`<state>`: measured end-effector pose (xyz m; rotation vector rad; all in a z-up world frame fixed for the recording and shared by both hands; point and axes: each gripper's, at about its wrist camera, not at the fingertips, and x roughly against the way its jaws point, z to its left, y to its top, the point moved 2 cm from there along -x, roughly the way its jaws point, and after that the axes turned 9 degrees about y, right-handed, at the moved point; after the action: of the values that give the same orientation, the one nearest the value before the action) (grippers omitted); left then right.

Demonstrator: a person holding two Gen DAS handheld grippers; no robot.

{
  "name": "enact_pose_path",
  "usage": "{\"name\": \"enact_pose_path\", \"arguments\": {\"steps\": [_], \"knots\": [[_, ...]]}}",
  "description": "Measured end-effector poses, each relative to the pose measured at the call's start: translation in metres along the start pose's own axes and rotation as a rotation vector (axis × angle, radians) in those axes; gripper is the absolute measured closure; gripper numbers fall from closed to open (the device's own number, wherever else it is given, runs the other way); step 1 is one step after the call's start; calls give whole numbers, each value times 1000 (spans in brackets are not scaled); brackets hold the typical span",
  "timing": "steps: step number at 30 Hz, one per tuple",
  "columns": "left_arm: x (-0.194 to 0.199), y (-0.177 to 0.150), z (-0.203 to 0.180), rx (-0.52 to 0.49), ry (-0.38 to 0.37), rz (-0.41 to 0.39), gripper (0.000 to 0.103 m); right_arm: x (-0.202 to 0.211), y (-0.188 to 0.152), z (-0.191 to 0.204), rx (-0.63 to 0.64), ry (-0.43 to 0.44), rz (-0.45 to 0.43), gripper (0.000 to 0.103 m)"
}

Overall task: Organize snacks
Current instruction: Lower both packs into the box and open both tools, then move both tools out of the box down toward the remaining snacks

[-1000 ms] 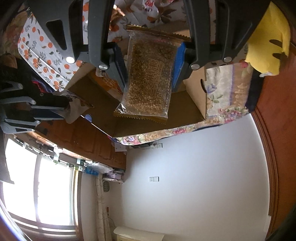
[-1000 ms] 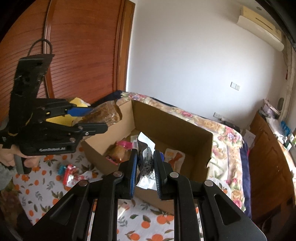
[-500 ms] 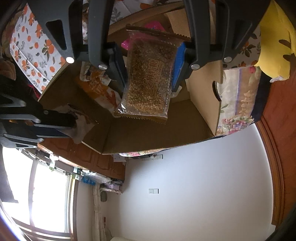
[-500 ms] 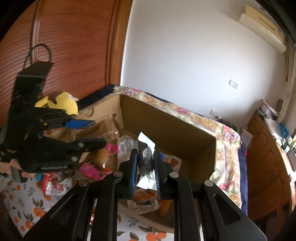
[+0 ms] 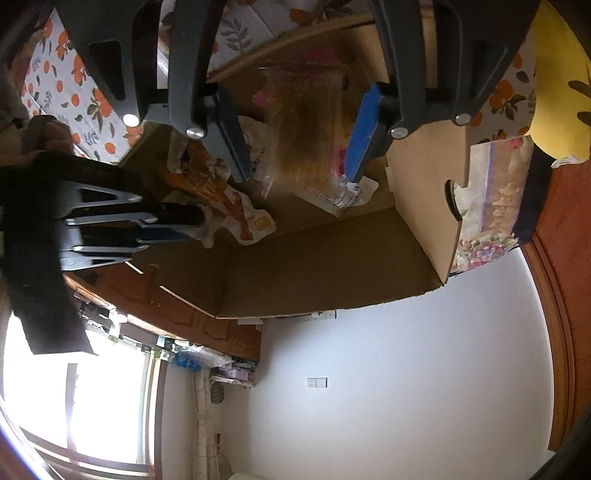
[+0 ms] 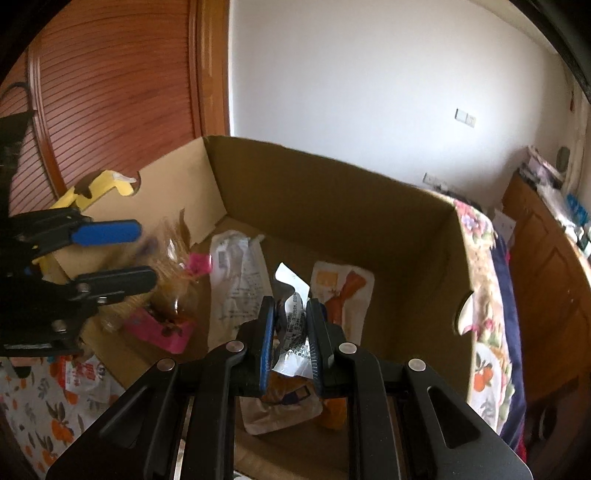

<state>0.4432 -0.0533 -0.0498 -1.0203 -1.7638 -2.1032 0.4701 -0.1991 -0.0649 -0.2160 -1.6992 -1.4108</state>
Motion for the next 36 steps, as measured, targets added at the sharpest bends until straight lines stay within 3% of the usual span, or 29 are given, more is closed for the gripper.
{"name": "enact_pose_path", "arguments": {"steps": [11,18,23,36], "knots": [[23,-6,4,-28,10,-10,42,-3,-2,-12,-86,35,17,87],[40,-13,7,-25,27,-5,42,3,-2,-8,-86,17,10,78],[57,-19,5,-31,36,-9,42,22,6,5,-58,15,-20,68],[84,-35,13,-29,37,-25,40,80,-15,45,-34,50,-113,65]]}}
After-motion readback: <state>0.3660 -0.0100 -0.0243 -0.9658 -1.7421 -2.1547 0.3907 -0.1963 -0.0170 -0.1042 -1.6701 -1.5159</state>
